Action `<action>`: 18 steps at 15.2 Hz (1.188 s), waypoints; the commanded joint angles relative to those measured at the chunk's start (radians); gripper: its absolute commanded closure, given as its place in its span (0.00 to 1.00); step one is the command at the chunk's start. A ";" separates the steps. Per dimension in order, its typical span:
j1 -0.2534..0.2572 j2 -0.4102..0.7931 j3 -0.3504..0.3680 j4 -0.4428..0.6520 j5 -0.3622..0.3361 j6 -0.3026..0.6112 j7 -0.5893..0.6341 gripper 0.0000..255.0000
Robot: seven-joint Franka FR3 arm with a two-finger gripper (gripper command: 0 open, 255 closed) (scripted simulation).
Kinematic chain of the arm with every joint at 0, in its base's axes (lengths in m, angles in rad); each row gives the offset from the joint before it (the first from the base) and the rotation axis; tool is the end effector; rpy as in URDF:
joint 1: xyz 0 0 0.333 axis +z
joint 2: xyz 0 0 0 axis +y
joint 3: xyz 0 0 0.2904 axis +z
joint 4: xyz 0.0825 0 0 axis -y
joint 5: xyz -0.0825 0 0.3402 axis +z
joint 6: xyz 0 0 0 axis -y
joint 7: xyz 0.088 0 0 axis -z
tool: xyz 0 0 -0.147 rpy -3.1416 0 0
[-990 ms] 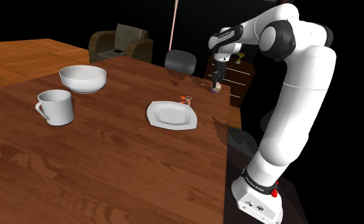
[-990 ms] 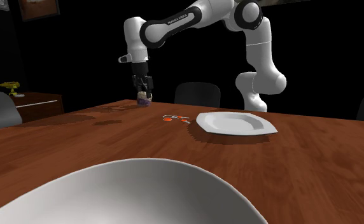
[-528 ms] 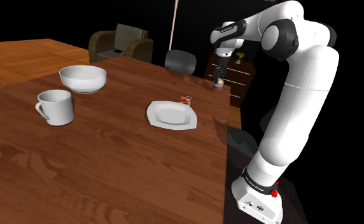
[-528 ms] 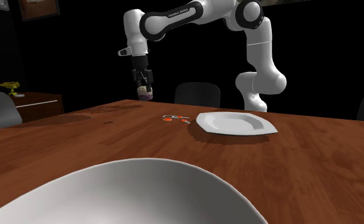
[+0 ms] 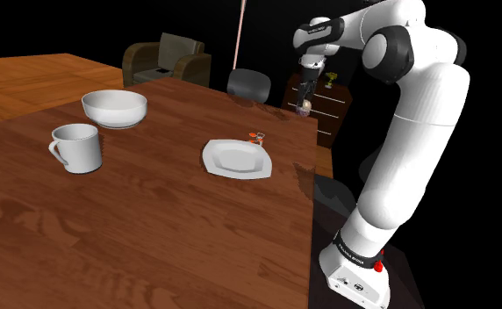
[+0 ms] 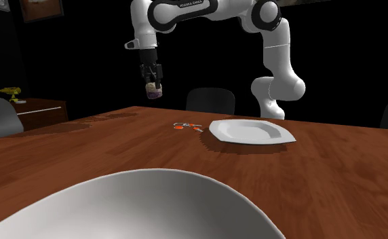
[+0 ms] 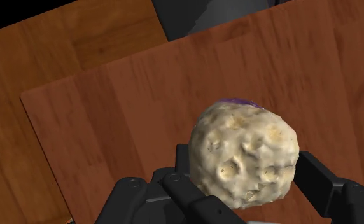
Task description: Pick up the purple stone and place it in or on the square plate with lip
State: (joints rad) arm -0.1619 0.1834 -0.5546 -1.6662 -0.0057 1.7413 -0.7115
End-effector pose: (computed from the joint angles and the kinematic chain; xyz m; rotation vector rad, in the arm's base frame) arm 0.4261 -0.3519 0.4480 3.1111 -0.0003 -0.1993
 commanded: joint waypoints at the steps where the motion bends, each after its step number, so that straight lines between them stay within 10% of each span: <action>1: 0.000 -0.002 -0.001 0.027 -0.001 -0.028 -0.001 1.00; 18: 0.202 -0.405 0.205 -0.370 -0.131 -0.031 0.442 1.00</action>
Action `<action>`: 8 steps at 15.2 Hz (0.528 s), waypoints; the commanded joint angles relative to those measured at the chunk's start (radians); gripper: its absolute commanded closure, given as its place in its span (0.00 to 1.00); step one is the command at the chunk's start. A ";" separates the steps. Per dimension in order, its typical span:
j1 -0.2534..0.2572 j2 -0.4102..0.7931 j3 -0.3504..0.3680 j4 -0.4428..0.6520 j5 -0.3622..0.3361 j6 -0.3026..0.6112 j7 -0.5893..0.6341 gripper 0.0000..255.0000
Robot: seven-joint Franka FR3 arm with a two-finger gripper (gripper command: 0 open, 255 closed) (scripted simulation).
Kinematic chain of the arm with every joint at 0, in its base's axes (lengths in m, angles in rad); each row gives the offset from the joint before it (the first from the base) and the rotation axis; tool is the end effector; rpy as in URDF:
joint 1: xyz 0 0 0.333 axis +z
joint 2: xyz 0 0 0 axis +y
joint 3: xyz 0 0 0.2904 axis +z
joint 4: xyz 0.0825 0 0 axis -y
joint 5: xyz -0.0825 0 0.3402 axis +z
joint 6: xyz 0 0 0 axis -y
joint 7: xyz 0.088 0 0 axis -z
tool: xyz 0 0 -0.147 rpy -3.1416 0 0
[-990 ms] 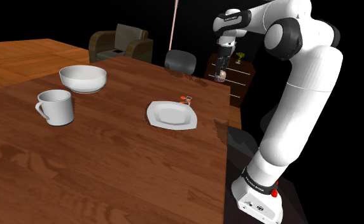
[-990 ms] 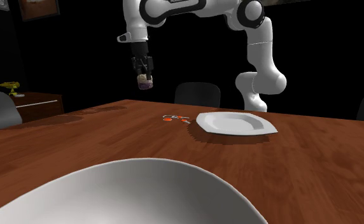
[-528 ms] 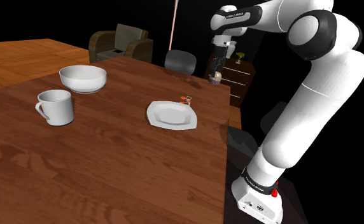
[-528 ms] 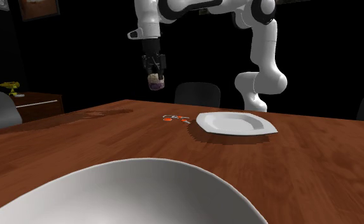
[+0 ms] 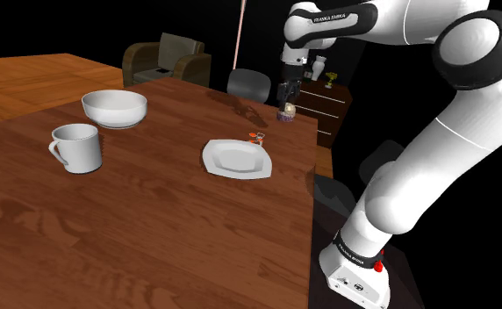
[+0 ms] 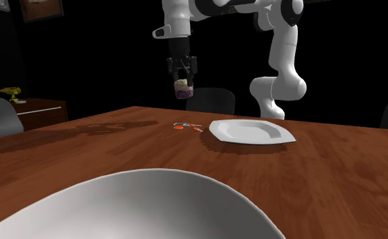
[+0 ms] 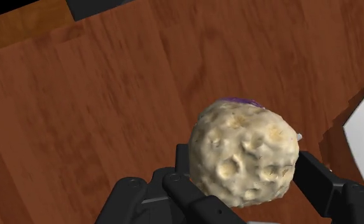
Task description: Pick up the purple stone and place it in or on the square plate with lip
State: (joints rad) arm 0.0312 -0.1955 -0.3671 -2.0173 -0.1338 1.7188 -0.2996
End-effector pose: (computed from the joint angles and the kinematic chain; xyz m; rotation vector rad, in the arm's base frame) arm 0.4161 -0.1710 0.4679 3.1123 0.0023 -0.1992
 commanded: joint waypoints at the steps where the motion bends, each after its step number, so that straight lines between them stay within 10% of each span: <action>1: 0.019 -0.042 0.034 -0.034 -0.002 -0.011 0.056 1.00; 8: 0.084 -0.119 0.150 -0.108 0.031 -0.027 0.231 1.00</action>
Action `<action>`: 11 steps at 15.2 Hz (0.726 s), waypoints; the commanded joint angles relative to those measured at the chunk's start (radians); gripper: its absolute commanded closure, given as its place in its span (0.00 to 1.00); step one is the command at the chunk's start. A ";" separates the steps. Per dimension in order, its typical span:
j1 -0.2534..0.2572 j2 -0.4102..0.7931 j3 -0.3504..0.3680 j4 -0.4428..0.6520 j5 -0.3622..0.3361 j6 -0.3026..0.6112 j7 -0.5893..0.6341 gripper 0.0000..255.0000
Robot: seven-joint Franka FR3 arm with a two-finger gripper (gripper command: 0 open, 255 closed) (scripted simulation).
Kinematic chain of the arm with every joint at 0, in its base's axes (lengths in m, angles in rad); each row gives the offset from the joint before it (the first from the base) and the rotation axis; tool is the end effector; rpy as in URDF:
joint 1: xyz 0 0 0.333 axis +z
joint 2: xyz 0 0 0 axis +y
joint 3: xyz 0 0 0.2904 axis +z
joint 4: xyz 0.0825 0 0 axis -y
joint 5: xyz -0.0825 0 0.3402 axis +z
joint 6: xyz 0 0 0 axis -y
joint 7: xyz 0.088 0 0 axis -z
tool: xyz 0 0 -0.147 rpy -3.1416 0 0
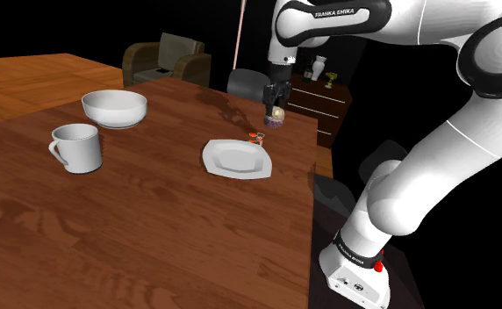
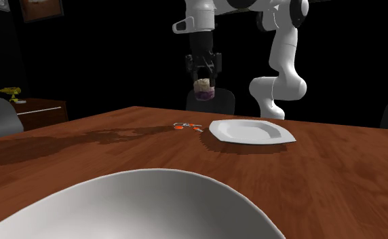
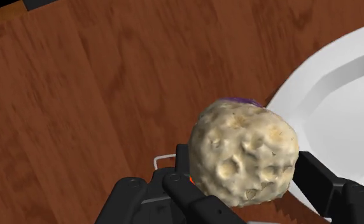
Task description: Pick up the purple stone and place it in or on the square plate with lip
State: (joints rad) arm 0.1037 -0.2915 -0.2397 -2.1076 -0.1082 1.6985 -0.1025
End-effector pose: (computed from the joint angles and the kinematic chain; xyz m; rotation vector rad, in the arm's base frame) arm 0.4107 -0.0764 0.4721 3.1115 0.0016 -0.1995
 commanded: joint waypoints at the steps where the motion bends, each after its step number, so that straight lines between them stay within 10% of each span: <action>1: 0.022 -0.029 0.038 -0.024 0.013 -0.008 0.058 1.00; 11: 0.124 -0.035 0.202 -0.027 0.097 -0.020 0.297 1.00</action>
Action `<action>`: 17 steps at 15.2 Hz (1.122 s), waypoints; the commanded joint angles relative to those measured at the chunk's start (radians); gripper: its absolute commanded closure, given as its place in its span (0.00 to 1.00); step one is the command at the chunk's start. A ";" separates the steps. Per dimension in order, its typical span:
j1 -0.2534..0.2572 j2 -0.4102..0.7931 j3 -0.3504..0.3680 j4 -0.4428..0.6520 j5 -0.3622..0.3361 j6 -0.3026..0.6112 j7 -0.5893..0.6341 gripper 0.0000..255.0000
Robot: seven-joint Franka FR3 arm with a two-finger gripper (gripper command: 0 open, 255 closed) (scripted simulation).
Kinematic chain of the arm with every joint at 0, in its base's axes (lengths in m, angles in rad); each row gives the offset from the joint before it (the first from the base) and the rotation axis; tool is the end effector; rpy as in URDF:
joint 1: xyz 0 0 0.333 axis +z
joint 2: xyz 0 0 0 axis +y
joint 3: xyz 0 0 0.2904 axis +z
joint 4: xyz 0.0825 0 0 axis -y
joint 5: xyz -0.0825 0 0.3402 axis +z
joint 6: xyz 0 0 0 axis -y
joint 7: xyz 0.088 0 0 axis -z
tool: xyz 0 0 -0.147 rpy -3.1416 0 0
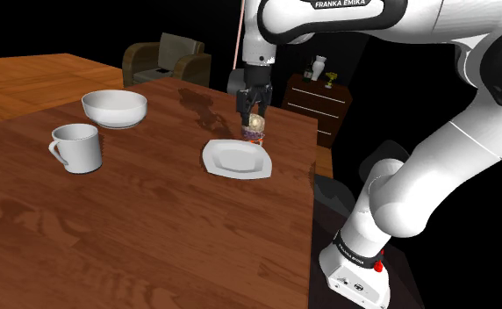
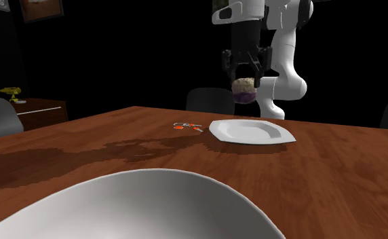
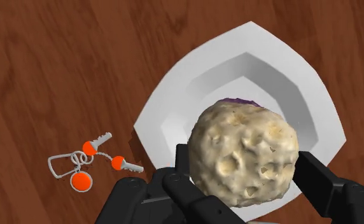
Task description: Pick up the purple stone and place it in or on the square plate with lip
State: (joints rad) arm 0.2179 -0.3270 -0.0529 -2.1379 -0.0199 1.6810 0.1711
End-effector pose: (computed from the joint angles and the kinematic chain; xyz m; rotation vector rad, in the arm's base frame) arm 0.3984 0.0623 0.4764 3.1106 0.0020 -0.1993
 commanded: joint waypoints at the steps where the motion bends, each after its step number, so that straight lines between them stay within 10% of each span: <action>1: 0.020 0.006 0.031 0.009 0.017 -0.003 0.047 1.00; 17: 0.021 0.041 0.032 -0.170 0.018 0.211 0.049 1.00</action>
State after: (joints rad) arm 0.2388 -0.2883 -0.0207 -2.2980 -0.0017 1.8782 0.2202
